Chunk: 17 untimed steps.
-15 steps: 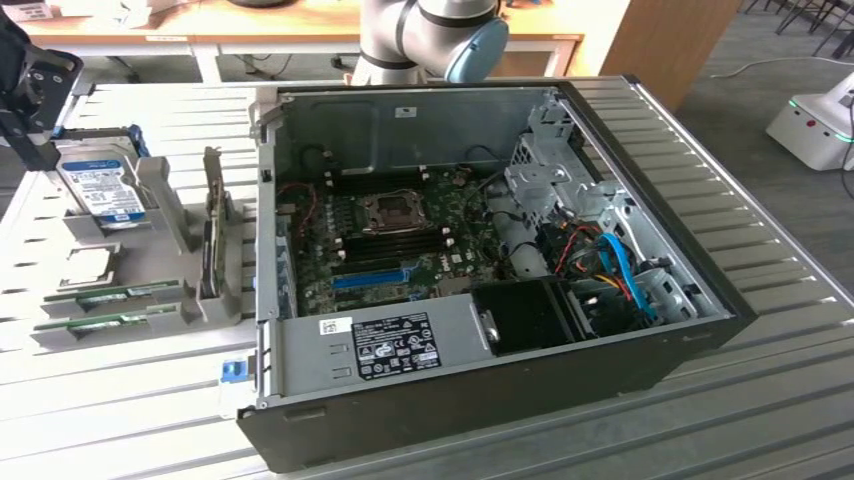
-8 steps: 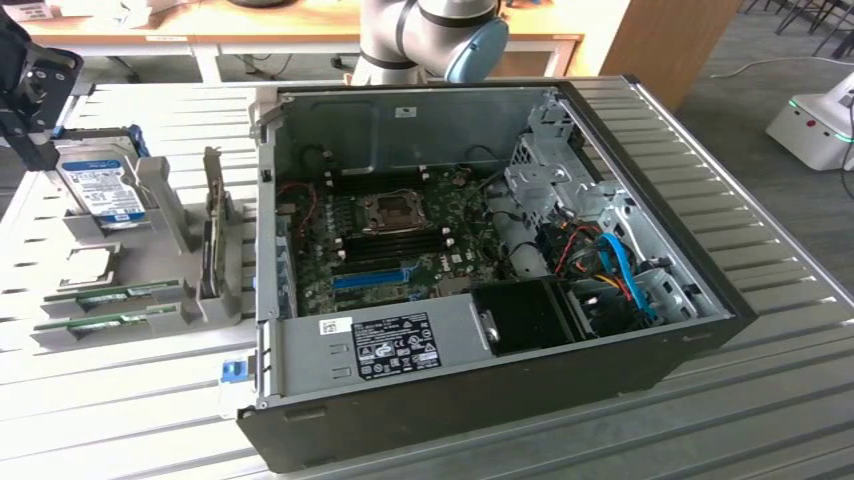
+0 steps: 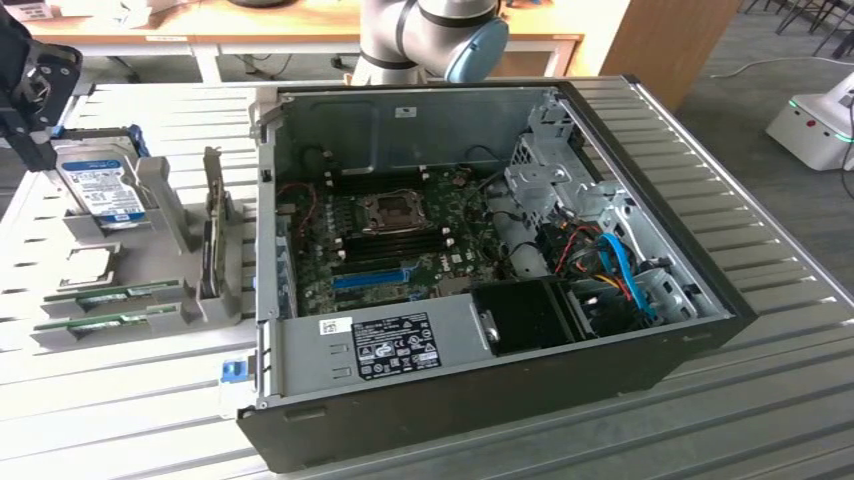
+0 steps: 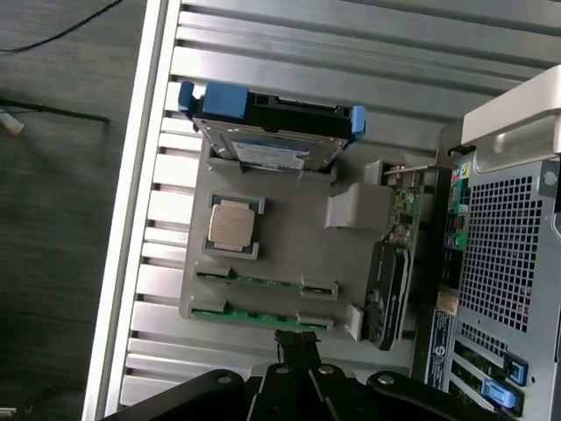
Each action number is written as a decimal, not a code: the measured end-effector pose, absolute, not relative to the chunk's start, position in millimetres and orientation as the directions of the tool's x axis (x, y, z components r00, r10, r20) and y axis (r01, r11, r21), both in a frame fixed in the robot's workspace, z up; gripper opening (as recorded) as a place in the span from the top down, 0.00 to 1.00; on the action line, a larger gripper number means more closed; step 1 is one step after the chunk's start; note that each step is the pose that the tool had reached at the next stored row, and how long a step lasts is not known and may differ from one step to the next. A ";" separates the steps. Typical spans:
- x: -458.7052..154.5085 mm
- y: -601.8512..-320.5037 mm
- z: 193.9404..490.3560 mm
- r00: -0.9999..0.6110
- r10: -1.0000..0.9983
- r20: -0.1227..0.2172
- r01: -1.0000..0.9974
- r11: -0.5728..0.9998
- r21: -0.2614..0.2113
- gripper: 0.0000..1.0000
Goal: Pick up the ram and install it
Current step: 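Pick up the ram and move it above insertion slot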
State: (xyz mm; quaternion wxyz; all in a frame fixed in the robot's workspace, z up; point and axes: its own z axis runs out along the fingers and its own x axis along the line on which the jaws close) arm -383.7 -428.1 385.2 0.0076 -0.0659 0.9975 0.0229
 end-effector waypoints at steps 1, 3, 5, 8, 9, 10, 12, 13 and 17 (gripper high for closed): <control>-383.7 -428.1 385.2 -0.989 -0.149 -0.018 -0.150 0.988 0.045 0.89; -383.7 -428.0 385.0 -0.983 -0.184 -0.018 -0.185 0.982 0.045 0.89; -383.7 -428.1 384.9 -0.975 -0.220 -0.018 -0.220 0.974 0.045 0.89; -383.7 -428.1 384.8 -0.962 -0.273 -0.018 -0.273 0.961 0.045 0.89; -383.7 -428.1 384.7 -0.957 -0.290 -0.018 -0.290 0.956 0.045 0.89; -383.7 -428.1 384.7 -0.952 -0.306 -0.018 -0.307 0.951 0.045 0.89; -383.7 -428.1 384.6 -0.940 -0.340 -0.018 -0.340 0.939 0.045 0.89; -383.7 -428.1 384.6 -0.934 -0.357 -0.018 -0.358 0.933 0.045 0.89; -383.7 -428.1 384.5 -0.908 -0.419 -0.018 -0.419 0.907 0.045 0.89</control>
